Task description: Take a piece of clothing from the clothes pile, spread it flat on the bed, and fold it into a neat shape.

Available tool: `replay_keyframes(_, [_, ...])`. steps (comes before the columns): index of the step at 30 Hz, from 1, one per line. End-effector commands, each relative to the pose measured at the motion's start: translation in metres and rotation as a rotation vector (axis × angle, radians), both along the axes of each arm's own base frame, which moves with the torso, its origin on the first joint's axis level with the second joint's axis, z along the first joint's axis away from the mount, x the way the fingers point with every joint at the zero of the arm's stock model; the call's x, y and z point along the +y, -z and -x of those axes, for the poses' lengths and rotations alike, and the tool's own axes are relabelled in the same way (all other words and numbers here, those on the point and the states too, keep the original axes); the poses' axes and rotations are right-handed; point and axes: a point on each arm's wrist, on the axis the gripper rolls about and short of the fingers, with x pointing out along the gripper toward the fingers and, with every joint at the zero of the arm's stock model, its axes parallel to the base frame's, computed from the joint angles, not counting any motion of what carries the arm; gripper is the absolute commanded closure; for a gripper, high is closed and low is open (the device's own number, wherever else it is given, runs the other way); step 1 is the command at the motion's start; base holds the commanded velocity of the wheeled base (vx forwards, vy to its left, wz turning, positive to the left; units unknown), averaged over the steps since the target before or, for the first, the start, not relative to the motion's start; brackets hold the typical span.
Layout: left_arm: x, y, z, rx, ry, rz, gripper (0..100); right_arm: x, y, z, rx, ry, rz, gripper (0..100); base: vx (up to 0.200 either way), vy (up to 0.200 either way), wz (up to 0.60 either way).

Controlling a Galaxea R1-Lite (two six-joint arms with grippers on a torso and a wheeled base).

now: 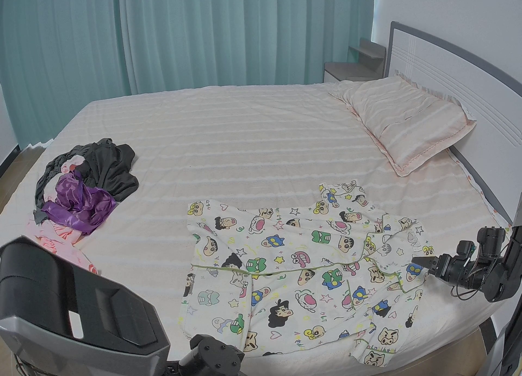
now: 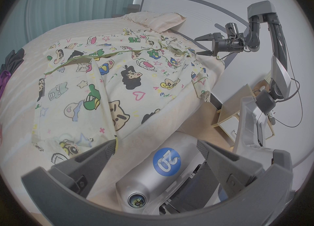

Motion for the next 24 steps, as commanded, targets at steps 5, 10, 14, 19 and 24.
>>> replay_keyframes(5, [0.007,-0.005,0.007,-0.062,-0.042,-0.002,0,0.000,0.000,0.000,-0.001,0.000,0.000,0,0.000,0.000,0.00])
replay_keyframes(10, [0.016,-0.015,0.016,-0.066,-0.025,0.016,0,0.000,-0.001,0.000,-0.002,0.000,0.000,0,0.000,0.000,0.00])
replay_keyframes(14, [0.022,-0.024,0.021,-0.051,0.008,0.048,0,0.000,0.000,0.000,-0.001,0.000,0.000,0,0.000,0.000,0.00])
replay_keyframes(19, [0.031,-0.022,0.033,0.015,0.066,0.025,0,0.000,-0.001,0.000,-0.002,0.000,0.000,0,0.000,0.000,0.00])
replay_keyframes(24, [0.029,-0.016,0.032,0.042,0.065,0.022,0,0.000,-0.001,0.000,-0.002,0.000,0.000,0,0.000,0.000,0.00])
